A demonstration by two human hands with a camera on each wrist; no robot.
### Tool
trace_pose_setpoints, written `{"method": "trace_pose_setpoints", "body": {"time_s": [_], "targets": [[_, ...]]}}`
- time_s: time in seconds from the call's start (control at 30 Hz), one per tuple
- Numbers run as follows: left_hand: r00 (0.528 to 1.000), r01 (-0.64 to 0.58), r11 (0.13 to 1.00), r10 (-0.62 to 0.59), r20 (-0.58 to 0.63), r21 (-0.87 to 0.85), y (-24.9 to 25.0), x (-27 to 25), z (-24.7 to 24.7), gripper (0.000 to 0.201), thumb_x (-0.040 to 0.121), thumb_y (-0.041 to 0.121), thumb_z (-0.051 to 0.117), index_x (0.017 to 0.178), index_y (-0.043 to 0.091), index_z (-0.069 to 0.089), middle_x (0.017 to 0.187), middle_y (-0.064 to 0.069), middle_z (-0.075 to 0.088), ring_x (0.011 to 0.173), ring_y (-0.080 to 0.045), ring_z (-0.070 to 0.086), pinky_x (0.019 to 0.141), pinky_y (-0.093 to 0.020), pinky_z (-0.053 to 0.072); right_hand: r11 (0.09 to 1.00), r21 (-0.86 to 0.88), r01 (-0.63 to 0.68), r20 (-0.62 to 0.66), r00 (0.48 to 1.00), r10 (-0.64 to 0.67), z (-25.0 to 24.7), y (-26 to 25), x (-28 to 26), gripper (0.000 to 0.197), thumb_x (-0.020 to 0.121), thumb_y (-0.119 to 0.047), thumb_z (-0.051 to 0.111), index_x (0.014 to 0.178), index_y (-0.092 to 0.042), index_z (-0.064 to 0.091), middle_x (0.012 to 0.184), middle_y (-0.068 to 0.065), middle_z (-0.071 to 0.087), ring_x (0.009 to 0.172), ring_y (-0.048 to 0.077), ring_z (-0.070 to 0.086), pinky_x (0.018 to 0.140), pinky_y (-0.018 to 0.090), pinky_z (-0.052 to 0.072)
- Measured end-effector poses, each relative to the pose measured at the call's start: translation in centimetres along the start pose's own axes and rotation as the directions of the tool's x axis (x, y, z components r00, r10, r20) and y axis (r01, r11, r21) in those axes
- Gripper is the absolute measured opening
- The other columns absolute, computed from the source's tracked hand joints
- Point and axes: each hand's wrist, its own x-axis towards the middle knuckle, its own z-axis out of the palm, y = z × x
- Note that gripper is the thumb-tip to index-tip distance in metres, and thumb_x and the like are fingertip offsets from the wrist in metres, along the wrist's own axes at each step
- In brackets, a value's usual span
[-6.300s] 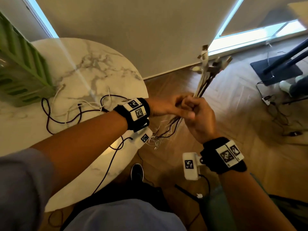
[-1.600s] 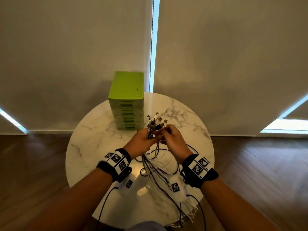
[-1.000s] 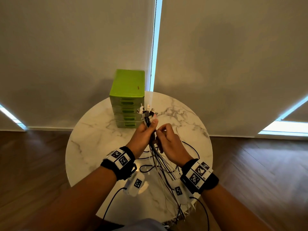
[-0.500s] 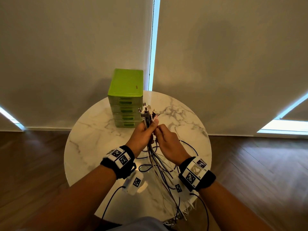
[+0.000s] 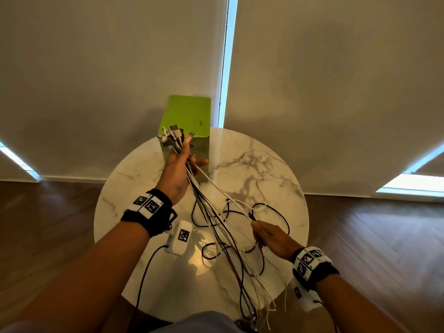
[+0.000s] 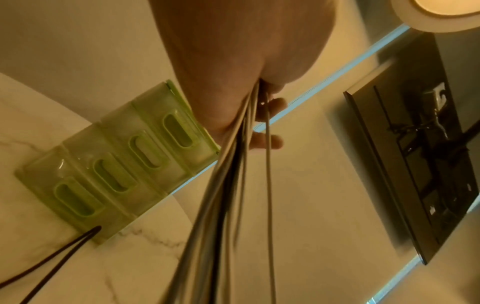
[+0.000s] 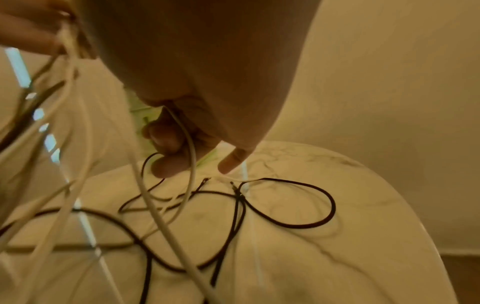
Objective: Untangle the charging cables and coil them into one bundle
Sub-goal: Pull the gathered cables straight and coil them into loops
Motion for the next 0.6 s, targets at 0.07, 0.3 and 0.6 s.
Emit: {"method": "trace_pose_setpoints", "body": {"time_s": [0.07, 0.3, 0.6], "targets": [[0.999, -0.002, 0.997, 0.006, 0.042, -0.082, -0.2, 0.1, 0.1, 0.022, 0.104, 0.037, 0.049, 0.114, 0.039, 0.068, 0.064, 0.004, 0.035, 0.062, -0.016, 0.053, 0.083, -0.046, 0.056, 0.999, -0.049, 0.001, -0.085, 0.996, -0.006, -0.9, -0.1, 0.9, 0.062, 0.096, -0.063, 0.035, 0.078, -0.008, 0.056, 0.065, 0.000, 0.056, 0.059, 0.012, 0.058, 0.067, 0.033, 0.050], [0.979, 0.068, 0.986, -0.095, 0.181, 0.151, -0.9, -1.7, 2.5, 0.022, 0.103, 0.040, 0.048, 0.103, 0.021, 0.059, 0.059, 0.005, 0.037, 0.044, -0.007, 0.027, 0.040, -0.020, 0.022, 0.994, -0.071, 0.083, -0.414, 0.904, -0.105, -3.6, -8.6, 5.7, 0.044, 0.105, -0.046, 0.041, 0.070, -0.021, 0.050, 0.065, -0.004, 0.052, 0.068, 0.025, 0.055, 0.073, 0.049, 0.052], [0.987, 0.035, 0.970, -0.071, 0.146, 0.241, -2.5, -2.0, 3.4, 0.020, 0.103, 0.039, 0.050, 0.099, 0.037, 0.069, 0.066, 0.002, 0.042, 0.056, -0.011, 0.034, 0.049, -0.027, 0.025, 0.920, -0.128, 0.371, -0.227, 0.892, -0.392, -1.8, -14.9, 6.0, 0.030, 0.109, -0.036, 0.035, 0.093, -0.025, 0.058, 0.074, -0.019, 0.064, 0.067, -0.001, 0.060, 0.064, 0.019, 0.041]]}}
